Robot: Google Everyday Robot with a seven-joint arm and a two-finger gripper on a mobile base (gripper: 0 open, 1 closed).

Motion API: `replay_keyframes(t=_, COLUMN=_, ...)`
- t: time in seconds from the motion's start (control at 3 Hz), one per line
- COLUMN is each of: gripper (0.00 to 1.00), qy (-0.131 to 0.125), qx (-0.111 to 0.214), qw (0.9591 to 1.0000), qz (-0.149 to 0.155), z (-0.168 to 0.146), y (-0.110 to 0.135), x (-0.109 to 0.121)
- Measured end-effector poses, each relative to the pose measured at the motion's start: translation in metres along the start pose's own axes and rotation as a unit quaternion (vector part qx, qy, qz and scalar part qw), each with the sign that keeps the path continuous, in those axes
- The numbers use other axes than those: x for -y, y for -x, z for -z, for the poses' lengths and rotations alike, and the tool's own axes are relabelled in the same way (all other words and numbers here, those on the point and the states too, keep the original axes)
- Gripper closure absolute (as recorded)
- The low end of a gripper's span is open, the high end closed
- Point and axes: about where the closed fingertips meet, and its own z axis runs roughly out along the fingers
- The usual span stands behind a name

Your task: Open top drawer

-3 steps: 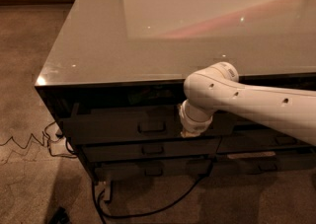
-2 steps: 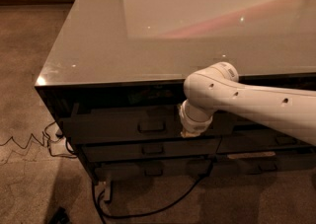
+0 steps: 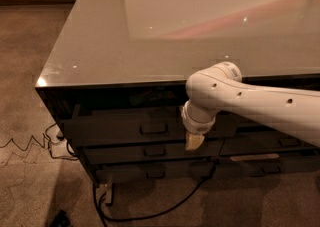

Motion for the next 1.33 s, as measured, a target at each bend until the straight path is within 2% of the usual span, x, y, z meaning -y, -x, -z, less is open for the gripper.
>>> replay_keyframes(t=0.33, gripper=0.0, qy=-0.01, qx=0.054, qw=0.9984, qz=0.015, z=0.0088, y=-0.0007, x=-0.038)
replay_keyframes(t=1.0, gripper=0.0, qy=-0.012, qx=0.062, qw=0.9978, qz=0.019, z=0.0072, y=0.0032, x=-0.0386)
replay_keyframes(t=1.33, gripper=0.0, qy=-0.013, qx=0.053, qw=0.9982, qz=0.024, z=0.0081, y=0.0059, x=-0.044)
